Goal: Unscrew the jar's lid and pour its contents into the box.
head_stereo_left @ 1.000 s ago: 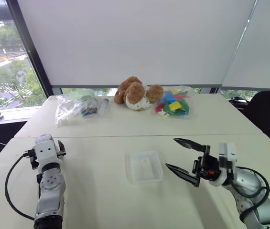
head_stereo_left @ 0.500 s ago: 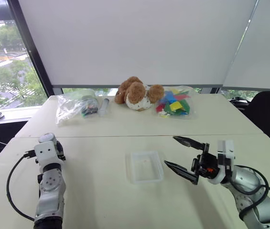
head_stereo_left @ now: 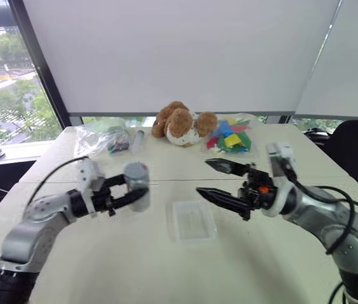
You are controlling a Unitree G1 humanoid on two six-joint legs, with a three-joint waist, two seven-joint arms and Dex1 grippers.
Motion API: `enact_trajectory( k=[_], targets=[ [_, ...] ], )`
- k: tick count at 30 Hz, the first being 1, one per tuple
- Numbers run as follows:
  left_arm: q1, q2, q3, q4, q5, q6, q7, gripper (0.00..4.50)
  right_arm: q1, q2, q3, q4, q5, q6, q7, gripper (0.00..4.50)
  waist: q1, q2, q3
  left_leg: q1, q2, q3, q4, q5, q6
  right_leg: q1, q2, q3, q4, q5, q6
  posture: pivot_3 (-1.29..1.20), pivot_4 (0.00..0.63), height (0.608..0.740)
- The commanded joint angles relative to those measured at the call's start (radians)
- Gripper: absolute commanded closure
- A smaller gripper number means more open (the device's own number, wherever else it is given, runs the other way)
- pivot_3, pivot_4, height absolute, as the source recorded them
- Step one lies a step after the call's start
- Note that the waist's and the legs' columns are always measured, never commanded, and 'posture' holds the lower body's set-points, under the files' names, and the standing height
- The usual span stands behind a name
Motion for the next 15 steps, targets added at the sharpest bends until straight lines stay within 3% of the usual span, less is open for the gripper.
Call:
enact_trajectory(
  k=[1,15],
  targets=[
    [-0.076,-0.041,-0.039,-0.021,0.001,-0.004,-0.036,2.34,-0.089,0.040,0.056,0.029,-0.048,0.007,0.001,0.00,-0.001,0.000,0.000,0.000,0.000,0.000,0.000,0.000,0.000,0.000,0.000,0.000,0.000,0.000,0.000,0.00,0.150,0.740],
    [-0.081,-0.147,-0.111,-0.028,0.079,-0.030,-0.054,2.34,-0.182,0.161,0.199,0.133,-0.268,-0.036,0.069,0.00,-0.017,0.000,0.000,0.000,0.000,0.000,-0.001,0.000,0.000,-0.001,0.002,0.000,0.001,0.002,0.004,0.00,0.150,0.740]
  ],
)
